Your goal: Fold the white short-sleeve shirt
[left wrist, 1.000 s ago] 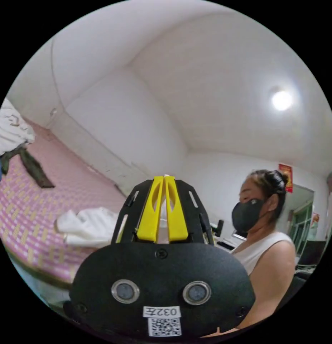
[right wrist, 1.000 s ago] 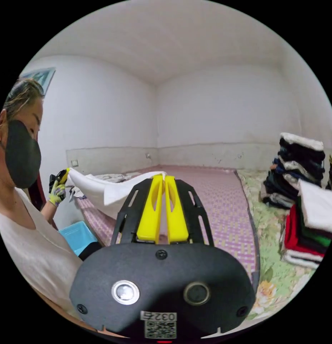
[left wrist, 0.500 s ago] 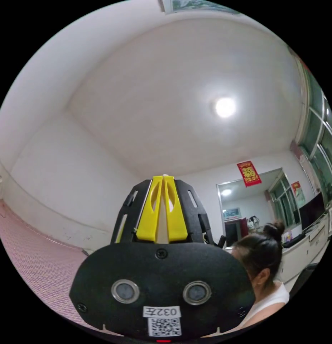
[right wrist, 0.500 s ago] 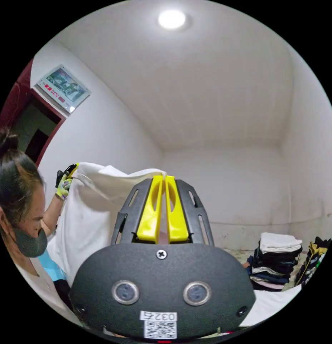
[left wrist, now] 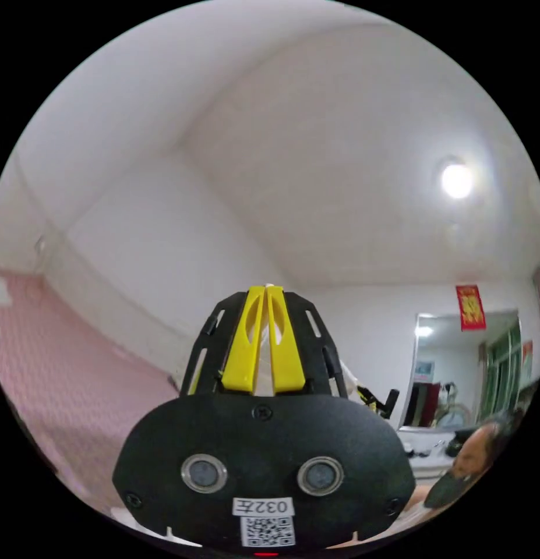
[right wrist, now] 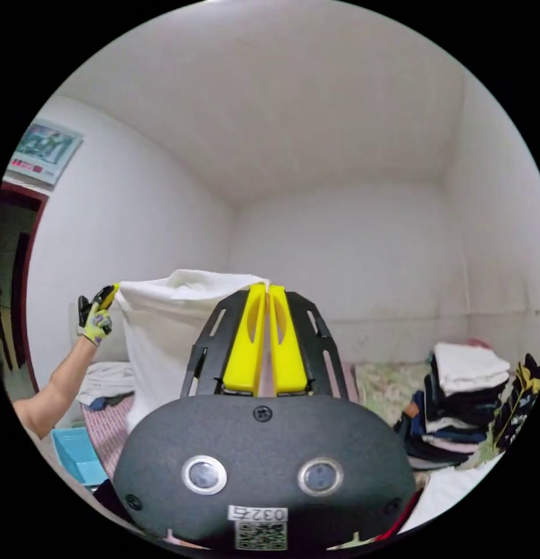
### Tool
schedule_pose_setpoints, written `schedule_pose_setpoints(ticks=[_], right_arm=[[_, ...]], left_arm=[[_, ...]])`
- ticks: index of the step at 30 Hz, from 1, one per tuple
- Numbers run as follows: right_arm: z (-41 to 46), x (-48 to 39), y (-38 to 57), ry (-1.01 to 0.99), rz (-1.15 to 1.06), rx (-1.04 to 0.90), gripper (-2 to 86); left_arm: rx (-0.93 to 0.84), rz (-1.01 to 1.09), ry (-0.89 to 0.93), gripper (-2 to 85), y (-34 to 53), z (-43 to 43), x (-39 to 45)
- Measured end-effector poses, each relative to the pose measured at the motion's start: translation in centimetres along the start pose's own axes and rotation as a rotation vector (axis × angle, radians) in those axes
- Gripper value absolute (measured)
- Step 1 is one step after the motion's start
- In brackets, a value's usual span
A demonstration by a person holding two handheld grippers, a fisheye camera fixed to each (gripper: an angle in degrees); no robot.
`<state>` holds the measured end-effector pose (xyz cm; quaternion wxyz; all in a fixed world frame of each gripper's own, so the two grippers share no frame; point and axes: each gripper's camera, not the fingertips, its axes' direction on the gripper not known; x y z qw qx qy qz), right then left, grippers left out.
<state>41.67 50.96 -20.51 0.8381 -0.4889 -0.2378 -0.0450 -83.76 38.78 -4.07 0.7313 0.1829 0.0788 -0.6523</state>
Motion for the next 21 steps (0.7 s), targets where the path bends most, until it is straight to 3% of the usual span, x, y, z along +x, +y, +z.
schedule_pose_setpoints(ticks=[5,11,13,16,18,21], right_arm=[[-4.9,-0.5,4.0,-0.089,-0.077,-0.024,-1.0],[-5.0,2.2,21.1,-0.175,0.113,-0.422,-1.0],[-4.2,4.3,29.9,-0.174,0.297,-0.604,-1.0],[-3.0,6.9,39.7,-0.193,0.544,-0.822,-1.0],[-2.9,7.9,43.5,-0.198,0.641,-0.919,-1.0],[-4.2,9.1,45.2,-0.200,0.725,-0.905,-1.0]], left_arm=[[-0.089,0.142,0.063,-0.9,1.9,-4.9,3.6],[-0.415,0.095,-0.174,-0.9,17.5,-14.5,-0.1],[-0.597,-0.102,-0.291,-0.9,25.7,-17.6,-4.9],[-0.750,-0.439,-0.359,-0.9,35.7,-21.4,-11.3],[-0.821,-0.546,-0.372,-0.9,39.5,-22.7,-13.5],[-0.813,-0.645,-0.321,-0.9,40.7,-24.1,-15.0]])
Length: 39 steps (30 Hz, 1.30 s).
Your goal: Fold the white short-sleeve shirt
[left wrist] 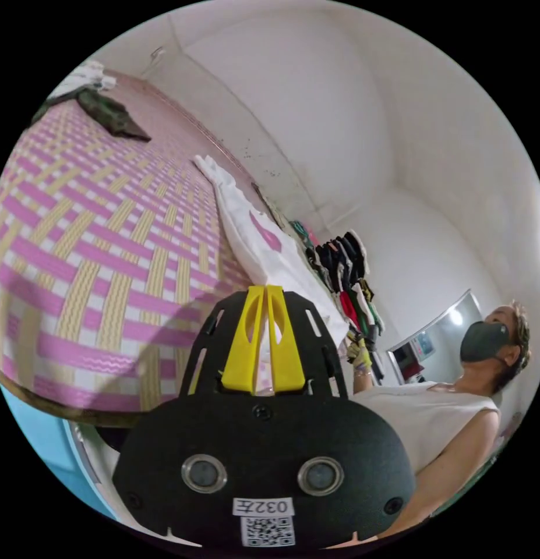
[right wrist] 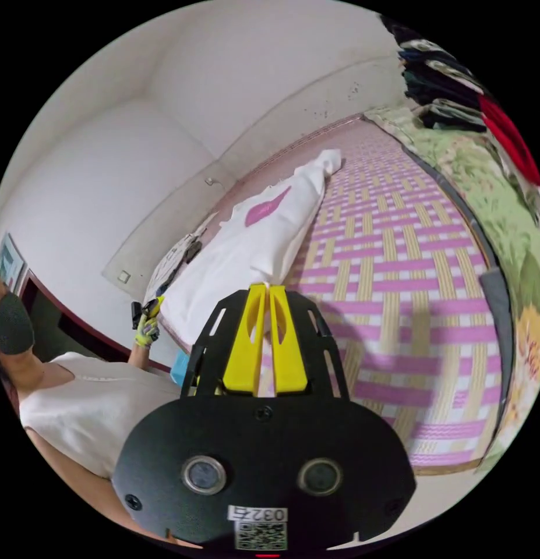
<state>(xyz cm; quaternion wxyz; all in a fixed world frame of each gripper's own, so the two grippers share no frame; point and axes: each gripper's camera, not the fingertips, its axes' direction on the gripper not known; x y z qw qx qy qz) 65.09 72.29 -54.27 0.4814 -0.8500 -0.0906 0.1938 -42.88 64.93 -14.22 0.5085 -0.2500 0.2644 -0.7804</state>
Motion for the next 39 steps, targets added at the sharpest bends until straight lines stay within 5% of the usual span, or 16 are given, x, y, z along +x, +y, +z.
schedule_pose_setpoints(ticks=[7,12,18,23,29,33,39], right_arm=[[-2.3,-1.7,-0.6,0.004,-0.052,-0.026,-0.5],[-4.1,-0.3,0.1,0.099,0.069,-0.061,5.1],[-7.5,-1.2,2.4,-0.176,0.050,0.139,6.0],[-4.1,-9.5,1.5,-0.271,-0.254,0.058,6.4],[9.8,-25.2,-0.8,-0.235,-0.594,-0.241,6.7],[17.8,-34.9,-1.1,-0.075,-0.851,-0.388,7.6],[25.7,-40.7,-0.7,0.204,-1.062,-0.559,7.2]], left_arm=[[-0.060,-0.037,0.149,-0.4,-1.9,-2.6,-1.0],[-0.102,-0.063,0.071,2.4,-1.1,-5.7,-1.7],[-0.180,0.039,0.034,4.0,-0.9,-3.8,2.7],[-0.197,0.120,-0.008,5.4,-2.0,0.3,6.1],[-0.066,0.073,-0.026,4.1,-3.5,1.3,6.0],[0.085,0.064,-0.012,5.6,-1.2,-1.8,5.5],[-0.027,0.196,-0.261,8.0,2.5,-1.0,7.8]])
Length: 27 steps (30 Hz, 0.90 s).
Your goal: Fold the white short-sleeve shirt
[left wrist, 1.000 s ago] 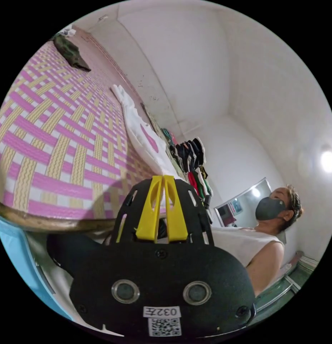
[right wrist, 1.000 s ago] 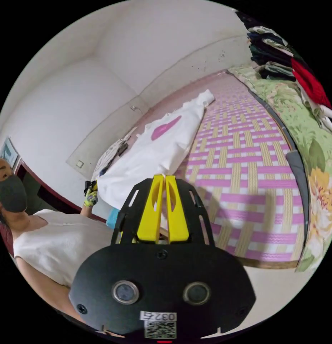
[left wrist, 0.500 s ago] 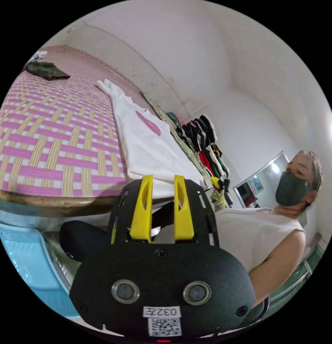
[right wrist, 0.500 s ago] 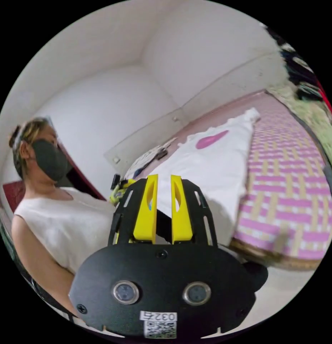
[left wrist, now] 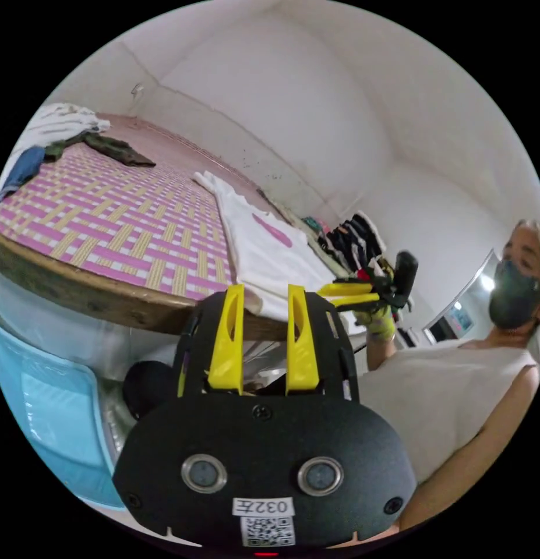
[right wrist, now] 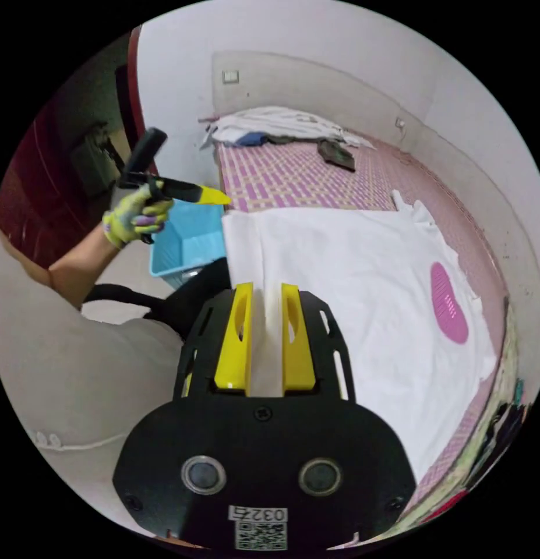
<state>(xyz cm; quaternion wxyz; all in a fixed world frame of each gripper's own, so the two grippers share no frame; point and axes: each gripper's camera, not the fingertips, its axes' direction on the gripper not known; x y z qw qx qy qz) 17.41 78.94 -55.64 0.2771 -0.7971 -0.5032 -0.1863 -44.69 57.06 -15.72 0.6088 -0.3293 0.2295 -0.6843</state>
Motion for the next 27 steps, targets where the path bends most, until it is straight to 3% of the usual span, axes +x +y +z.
schedule_pose_setpoints(ticks=[5,8,10,12,13,16,20,24,27], right_arm=[[-0.5,2.3,-1.8,-0.054,-0.015,-0.033,-0.4],[-2.7,8.7,-1.1,-0.363,0.136,0.070,-0.7],[-2.6,15.9,0.6,-0.763,0.299,0.200,-0.5],[-0.3,20.6,2.1,-1.057,0.416,0.278,0.1],[1.9,22.7,2.7,-1.138,0.484,0.251,1.6],[5.2,24.9,4.3,-1.030,0.643,0.131,6.3],[1.7,23.4,4.3,-0.794,0.570,0.242,6.7],[-3.7,15.8,1.7,-0.523,0.243,0.311,6.3],[-4.6,8.3,0.0,-0.348,-0.035,0.251,5.4]], left_arm=[[-0.143,0.112,0.039,2.5,-0.9,2.5,1.3],[-0.132,0.132,0.200,-0.3,-2.0,0.5,0.7],[-0.029,0.066,0.437,-0.6,-2.2,-2.3,-2.4],[0.053,-0.085,0.503,-0.5,-1.4,-3.9,-6.6],[0.061,-0.191,0.452,-0.1,-0.6,-4.4,-8.8],[0.030,-0.265,0.257,1.0,0.7,-4.8,-9.9],[0.052,-0.193,0.309,2.7,1.2,-3.5,-8.4],[0.041,-0.041,0.249,6.3,-0.2,-1.6,-5.4],[-0.003,0.054,0.204,8.7,-1.7,-0.5,-3.8]])
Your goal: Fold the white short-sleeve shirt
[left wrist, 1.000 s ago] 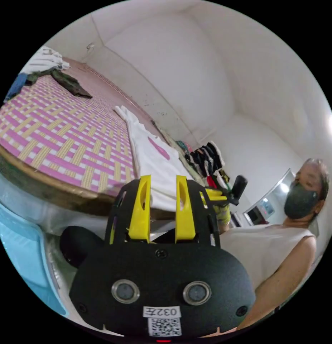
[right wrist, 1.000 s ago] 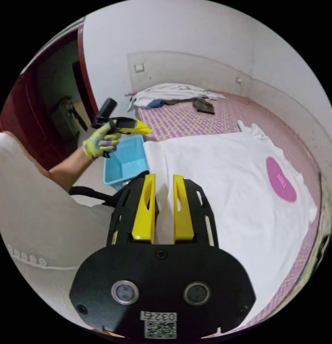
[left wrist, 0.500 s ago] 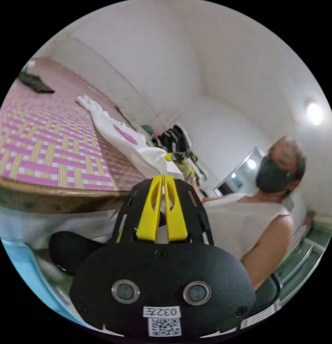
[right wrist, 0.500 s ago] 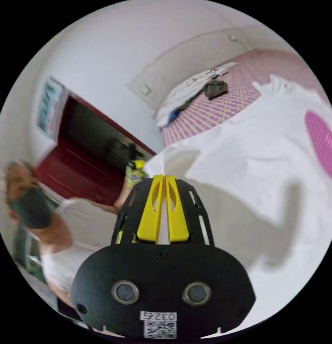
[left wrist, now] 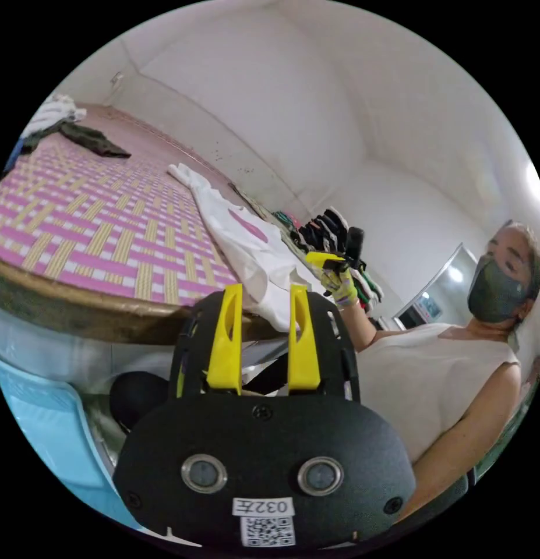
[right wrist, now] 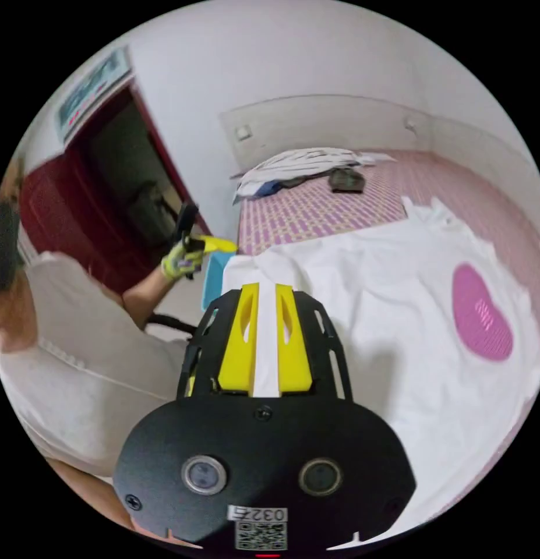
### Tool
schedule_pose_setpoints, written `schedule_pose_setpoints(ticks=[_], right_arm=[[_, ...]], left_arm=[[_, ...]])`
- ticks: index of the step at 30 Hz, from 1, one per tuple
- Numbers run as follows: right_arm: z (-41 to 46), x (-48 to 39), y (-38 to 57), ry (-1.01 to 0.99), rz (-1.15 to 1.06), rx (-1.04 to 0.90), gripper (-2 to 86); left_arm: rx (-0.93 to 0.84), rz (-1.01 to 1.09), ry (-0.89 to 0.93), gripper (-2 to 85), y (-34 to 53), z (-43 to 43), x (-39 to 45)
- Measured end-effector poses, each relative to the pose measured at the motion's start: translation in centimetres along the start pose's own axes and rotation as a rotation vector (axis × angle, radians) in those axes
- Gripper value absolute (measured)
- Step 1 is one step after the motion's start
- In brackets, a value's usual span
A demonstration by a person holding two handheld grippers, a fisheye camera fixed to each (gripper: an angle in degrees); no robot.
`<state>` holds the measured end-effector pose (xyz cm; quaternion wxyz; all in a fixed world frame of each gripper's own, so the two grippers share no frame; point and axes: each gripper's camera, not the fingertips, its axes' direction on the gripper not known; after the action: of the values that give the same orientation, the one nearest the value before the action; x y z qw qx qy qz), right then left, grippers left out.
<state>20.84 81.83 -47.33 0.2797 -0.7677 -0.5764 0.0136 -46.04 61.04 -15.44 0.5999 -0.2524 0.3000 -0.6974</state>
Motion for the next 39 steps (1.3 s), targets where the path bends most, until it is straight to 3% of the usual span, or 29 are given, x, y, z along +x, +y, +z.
schedule_pose_setpoints(ticks=[4,8,14,17,21,25,26,32,39], right_arm=[[5.4,-4.4,-0.6,0.302,-0.147,-0.186,7.8],[8.2,-4.7,-1.6,0.343,-0.168,-0.239,8.1],[10.2,-2.9,-2.5,0.345,-0.142,-0.326,1.1],[7.7,-1.0,-3.0,0.140,-0.031,-0.273,-0.3],[3.3,4.4,-2.8,-0.489,0.167,-0.030,0.8],[8.0,9.9,-0.1,-0.932,0.383,0.038,5.2],[8.9,10.2,0.3,-0.956,0.412,0.032,5.7],[10.6,9.1,1.7,-0.624,0.407,-0.007,6.3],[7.3,5.3,3.9,-0.489,0.288,0.112,4.9]], left_arm=[[-0.109,0.037,-0.026,8.3,-0.4,2.1,0.1],[-0.143,0.050,-0.046,5.7,-0.2,3.3,0.4],[-0.135,0.060,-0.026,0.2,-0.5,3.1,0.7],[-0.113,0.032,-0.006,-0.8,-0.8,2.1,0.3],[-0.048,-0.057,0.015,-0.9,-1.0,-0.3,-1.1],[0.002,-0.216,0.069,-0.6,0.1,-1.9,-4.3],[0.009,-0.228,0.064,-0.5,0.4,-2.1,-4.5],[0.089,-0.301,0.084,1.7,3.2,-4.8,-6.3],[-0.072,-0.267,0.073,7.8,2.5,-3.0,-6.8]])
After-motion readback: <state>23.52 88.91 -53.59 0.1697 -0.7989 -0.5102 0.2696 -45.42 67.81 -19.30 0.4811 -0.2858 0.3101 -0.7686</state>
